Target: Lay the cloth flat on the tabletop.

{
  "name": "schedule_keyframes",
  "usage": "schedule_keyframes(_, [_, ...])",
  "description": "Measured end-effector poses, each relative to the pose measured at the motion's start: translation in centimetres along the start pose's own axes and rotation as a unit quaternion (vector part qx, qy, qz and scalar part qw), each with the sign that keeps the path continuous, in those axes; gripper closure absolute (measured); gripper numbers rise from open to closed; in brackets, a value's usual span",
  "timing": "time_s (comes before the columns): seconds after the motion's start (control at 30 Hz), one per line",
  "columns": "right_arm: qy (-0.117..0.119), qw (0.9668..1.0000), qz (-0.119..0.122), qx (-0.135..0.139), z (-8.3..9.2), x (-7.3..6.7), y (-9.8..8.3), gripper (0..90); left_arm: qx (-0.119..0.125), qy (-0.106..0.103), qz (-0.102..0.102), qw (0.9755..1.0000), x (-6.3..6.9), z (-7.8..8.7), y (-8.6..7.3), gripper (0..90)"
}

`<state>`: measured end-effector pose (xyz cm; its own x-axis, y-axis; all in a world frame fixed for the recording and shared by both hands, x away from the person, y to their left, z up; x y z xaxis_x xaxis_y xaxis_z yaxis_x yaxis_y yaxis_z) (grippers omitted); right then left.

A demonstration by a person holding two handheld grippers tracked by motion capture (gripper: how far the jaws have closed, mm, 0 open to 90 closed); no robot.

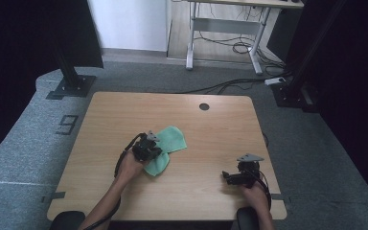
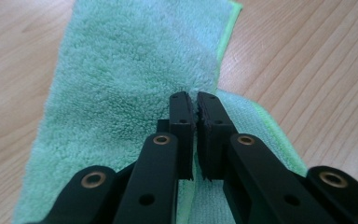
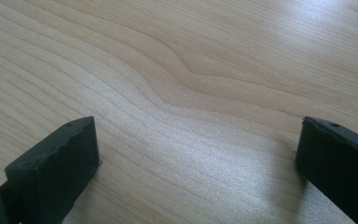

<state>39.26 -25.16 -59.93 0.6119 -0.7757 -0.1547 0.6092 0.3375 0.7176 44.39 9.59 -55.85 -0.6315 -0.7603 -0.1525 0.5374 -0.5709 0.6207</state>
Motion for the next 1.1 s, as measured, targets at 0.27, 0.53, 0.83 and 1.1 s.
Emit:
schedule_keyframes(0.27, [-0.002, 1.0, -0.003, 0.0, 0.0, 0.0, 0.0, 0.0, 0.014, -0.012, 0.008, 0.9998, -0.3, 1.1, 0.8, 83.3])
schedule_keyframes(0.53, [-0.001, 1.0, -0.005, -0.004, 0.0, -0.2, 0.2, 3.2, 0.017, -0.021, 0.012, 0.9995, -0.1, 1.0, 0.8, 81.3])
schedule_keyframes(0.83, [0.03, 0.9995, -0.01, 0.0, -0.5, -1.4, 1.1, 7.8, 0.027, -0.02, 0.015, 0.9993, -0.6, 1.9, 1.4, 85.8])
schedule_keyframes(1.1, [0.066, 0.9977, 0.0, 0.014, -0.9, -2.9, 2.4, 10.6, 0.031, -0.016, 0.028, 0.999, -1.5, 2.0, 1.2, 86.6])
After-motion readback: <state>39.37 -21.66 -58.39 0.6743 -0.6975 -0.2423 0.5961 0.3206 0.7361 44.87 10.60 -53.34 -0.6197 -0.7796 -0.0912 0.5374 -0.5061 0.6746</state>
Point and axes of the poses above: each handheld gripper's, and its own axes: z roughly backward along the jaws, y roughly out of its top, x roughly to its right, the point moved 6 cm from there along -z, roughly forward along the jaws, and after that the axes turned 12 degrees about y, right-handed, at the moved point
